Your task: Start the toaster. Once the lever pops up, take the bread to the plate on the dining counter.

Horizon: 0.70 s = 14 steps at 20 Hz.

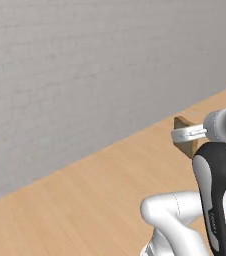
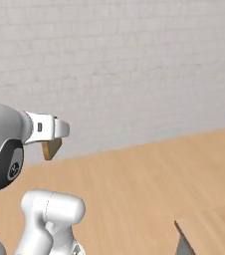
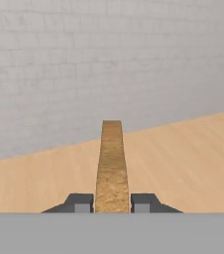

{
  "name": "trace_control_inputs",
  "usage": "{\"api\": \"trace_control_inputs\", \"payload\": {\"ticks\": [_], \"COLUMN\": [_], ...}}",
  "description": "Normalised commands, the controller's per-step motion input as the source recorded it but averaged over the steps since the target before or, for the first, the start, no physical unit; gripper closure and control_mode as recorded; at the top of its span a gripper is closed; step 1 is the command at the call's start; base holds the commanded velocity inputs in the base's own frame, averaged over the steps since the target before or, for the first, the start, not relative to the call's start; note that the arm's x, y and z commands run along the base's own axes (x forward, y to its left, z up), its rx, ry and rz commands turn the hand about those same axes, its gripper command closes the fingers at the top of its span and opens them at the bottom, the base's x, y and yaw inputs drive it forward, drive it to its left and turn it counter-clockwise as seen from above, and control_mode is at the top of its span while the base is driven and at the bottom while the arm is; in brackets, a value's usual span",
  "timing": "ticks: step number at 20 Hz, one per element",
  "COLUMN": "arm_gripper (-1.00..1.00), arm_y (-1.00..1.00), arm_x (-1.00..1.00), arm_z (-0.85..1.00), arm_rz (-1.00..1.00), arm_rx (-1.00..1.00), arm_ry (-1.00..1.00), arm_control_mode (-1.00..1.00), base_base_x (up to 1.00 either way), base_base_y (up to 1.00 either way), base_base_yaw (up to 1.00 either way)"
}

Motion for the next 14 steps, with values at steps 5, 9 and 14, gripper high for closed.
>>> {"api": "trace_control_inputs", "payload": {"ticks": [5, 9, 14], "arm_gripper": [1.00, 1.00, 1.00], "arm_y": [0.00, 0.00, 0.00], "arm_x": [0.00, 0.00, 0.00], "arm_z": [0.00, 0.00, 0.00], "arm_rz": [0.00, 0.00, 0.00], "arm_rx": [0.00, 0.00, 0.00], "arm_ry": [0.00, 0.00, 0.00], "arm_control_mode": [1.00, 1.00, 1.00], "base_base_x": [1.00, 1.00, 1.00], "base_base_y": [0.25, 0.12, 0.12], "base_base_yaw": [-0.52, -0.52, -0.56]}}
